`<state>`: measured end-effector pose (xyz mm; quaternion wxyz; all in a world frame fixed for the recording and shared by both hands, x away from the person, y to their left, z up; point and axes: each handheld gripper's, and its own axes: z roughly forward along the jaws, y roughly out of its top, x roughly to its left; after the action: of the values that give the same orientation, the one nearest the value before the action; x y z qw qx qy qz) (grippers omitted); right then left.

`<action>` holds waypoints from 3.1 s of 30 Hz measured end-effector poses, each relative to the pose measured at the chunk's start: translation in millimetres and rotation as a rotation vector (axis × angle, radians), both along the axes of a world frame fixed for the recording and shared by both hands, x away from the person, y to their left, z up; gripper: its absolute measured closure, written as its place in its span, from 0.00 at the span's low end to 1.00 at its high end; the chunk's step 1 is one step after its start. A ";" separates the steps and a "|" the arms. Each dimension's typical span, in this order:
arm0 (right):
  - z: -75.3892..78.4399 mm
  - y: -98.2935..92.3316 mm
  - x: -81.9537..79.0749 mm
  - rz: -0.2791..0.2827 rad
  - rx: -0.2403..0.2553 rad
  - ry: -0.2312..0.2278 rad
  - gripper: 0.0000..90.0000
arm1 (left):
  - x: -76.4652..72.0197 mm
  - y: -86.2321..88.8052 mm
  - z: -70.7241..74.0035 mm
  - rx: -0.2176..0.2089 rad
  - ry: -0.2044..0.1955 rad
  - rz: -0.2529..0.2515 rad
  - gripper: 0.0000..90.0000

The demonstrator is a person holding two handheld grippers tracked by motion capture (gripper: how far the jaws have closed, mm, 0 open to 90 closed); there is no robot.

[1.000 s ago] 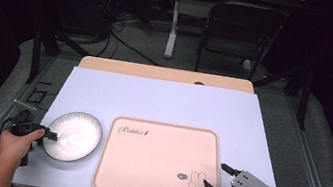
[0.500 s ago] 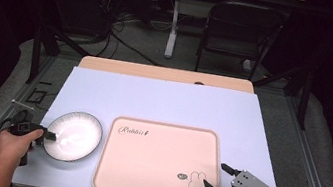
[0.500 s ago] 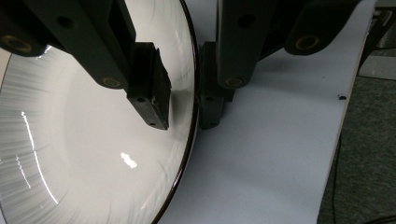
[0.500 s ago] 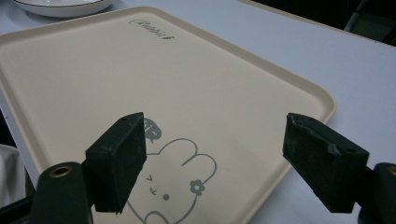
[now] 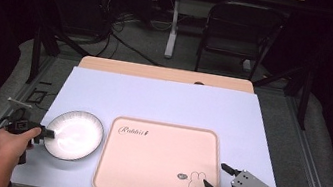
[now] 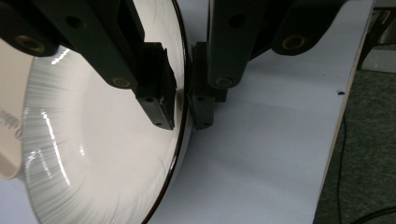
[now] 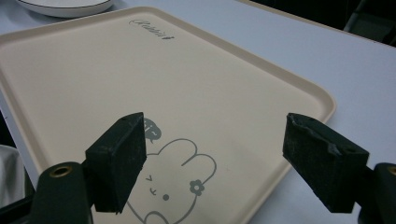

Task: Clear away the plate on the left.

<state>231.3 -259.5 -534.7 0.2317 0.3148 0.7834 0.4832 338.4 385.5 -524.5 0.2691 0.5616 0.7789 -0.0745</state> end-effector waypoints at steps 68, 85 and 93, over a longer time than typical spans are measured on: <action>0.0 -0.2 -0.3 0.000 0.001 -0.002 0.23 | 17.6 -51.9 107.5 0.254 -0.136 -0.205 0.92; 0.1 -0.2 -0.5 0.000 0.000 -0.002 0.23 | 26.9 -80.0 112.1 0.241 -0.159 -0.270 0.92; 0.1 -0.2 -0.6 0.001 0.000 -0.004 0.23 | 34.4 -102.0 111.4 0.228 -0.172 -0.317 0.92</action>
<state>230.6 -259.7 -534.6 0.2329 0.3137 0.7830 0.4839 372.7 283.5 -413.2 0.2543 0.7080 0.6585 0.0208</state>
